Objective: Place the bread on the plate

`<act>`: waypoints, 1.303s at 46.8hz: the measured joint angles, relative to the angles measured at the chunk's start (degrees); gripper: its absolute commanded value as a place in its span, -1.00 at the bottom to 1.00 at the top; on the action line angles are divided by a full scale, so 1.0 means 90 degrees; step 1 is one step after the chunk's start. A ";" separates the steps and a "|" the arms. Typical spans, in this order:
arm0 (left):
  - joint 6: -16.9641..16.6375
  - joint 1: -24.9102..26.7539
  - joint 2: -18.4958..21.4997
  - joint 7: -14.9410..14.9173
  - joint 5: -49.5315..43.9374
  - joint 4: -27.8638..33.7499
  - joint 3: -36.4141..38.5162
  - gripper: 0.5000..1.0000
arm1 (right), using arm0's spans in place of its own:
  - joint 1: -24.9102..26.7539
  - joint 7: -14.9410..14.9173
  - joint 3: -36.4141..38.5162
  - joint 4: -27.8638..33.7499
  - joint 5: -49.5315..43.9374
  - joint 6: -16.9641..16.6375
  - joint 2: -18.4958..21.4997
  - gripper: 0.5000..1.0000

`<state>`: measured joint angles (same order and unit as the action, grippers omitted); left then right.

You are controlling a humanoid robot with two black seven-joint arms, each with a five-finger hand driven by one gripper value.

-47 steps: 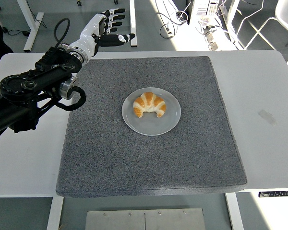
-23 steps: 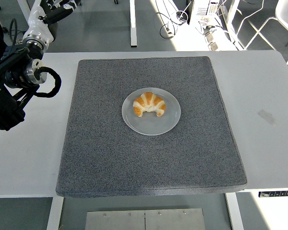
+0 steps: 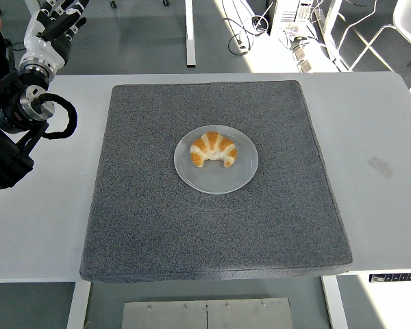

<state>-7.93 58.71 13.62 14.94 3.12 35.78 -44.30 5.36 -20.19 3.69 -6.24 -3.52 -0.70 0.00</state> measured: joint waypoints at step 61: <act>0.0852 -0.0169 -0.0427 0.0278 -0.0411 -0.0563 -0.0965 0.23 | 0.0000 0.0002 0.0000 0.0000 0.0000 0.0000 0.0000 1.00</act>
<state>-0.26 57.19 9.78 17.44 -0.58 30.72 -52.99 5.36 -20.16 3.69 -6.24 -3.52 -0.70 0.00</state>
